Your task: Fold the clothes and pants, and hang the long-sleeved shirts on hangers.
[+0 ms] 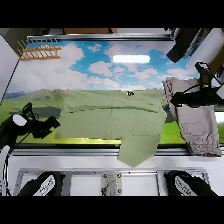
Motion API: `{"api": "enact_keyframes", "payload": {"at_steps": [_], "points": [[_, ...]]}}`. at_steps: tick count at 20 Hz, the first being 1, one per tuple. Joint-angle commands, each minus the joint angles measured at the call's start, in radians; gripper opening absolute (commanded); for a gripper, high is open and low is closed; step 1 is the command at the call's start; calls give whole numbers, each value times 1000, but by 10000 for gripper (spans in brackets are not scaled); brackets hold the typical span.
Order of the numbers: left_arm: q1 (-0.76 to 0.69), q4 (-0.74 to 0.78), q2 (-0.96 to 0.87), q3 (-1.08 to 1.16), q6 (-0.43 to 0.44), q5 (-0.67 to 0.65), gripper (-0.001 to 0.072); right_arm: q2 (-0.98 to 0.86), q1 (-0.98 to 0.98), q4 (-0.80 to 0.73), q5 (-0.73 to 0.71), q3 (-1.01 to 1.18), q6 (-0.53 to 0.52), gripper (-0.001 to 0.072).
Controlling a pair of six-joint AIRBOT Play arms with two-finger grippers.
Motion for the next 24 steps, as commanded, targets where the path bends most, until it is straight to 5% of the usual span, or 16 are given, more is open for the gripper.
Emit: {"api": "enact_keyframes", "payload": {"at_steps": [1, 10, 12, 14, 24], "points": [[48, 3, 106, -172, -72, 43, 567, 64, -3, 29, -7, -18, 0, 512], [20, -180, -58, -154, -107, 180, 564, 64, -3, 89, -21, -18, 0, 512], [-30, -179, -86, -118, -107, 202, 352, 64, -3, 88, -21, -23, 0, 512], [-90, -180, -100, -87, -108, 236, 6, 64, -3, 89, -29, -47, 1, 512], [-127, -176, 29, -43, -28, 154, 7, 83, -161, 103, 47, -635, 59, 513]]}}
